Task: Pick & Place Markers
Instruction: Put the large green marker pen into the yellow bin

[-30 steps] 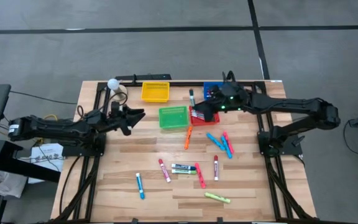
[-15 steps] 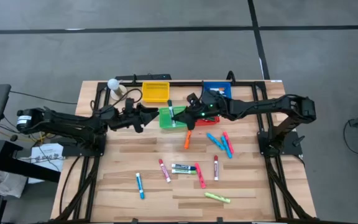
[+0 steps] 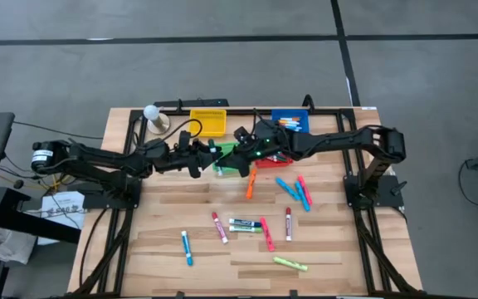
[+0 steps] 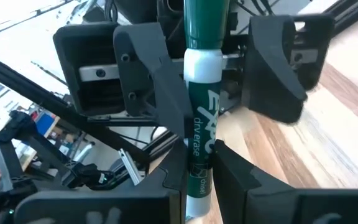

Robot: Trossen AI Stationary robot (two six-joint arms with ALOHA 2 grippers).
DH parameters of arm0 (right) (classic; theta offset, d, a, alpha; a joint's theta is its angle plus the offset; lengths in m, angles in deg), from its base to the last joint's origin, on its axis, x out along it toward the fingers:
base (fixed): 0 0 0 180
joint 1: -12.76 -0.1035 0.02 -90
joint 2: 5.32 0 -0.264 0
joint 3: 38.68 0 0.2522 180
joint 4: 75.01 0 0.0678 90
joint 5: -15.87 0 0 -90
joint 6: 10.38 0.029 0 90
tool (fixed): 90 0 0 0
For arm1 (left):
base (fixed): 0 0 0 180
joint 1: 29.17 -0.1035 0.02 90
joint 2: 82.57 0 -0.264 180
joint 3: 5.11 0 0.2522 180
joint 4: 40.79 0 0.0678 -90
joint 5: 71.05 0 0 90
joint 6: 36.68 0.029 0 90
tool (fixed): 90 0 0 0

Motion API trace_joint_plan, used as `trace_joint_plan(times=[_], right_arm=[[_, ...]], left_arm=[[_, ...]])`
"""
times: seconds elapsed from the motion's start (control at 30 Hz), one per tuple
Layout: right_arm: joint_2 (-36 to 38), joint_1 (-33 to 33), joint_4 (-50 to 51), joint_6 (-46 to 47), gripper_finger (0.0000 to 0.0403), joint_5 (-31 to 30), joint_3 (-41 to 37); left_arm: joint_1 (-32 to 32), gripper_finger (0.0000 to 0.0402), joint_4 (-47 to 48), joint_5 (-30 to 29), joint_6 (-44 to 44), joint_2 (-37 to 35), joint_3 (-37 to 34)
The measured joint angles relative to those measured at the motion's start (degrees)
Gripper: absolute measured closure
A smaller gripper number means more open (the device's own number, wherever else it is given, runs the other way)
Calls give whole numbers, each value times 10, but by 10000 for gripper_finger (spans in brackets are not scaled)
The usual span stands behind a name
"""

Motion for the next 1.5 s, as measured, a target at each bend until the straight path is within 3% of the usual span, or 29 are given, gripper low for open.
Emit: trace_joint_plan(times=[0.23, 0.63, 0.93, 1.13, 1.33, 1.5], right_arm=[[0, -2, 0, 0, 361, -1, 1], [0, 0, 8, -6, 354, -3, 1], [0, 4, 14, -27, 331, 1, 1], [0, 27, 31, -45, 302, 58, 1], [0, 53, 123, -72, 246, 116, 1], [0, 65, 256, -136, 217, 77, 0]], left_arm=[[0, 223, -4, 0, 0, 0, 0], [0, 342, -16, 2, -2, 0, 0], [-2, 338, -16, 0, 7, 0, 0], [-17, 341, -16, 17, 17, 0, -1], [-42, 341, -16, 34, 17, 0, -1], [-65, 341, -4, 50, 45, -17, -1]])
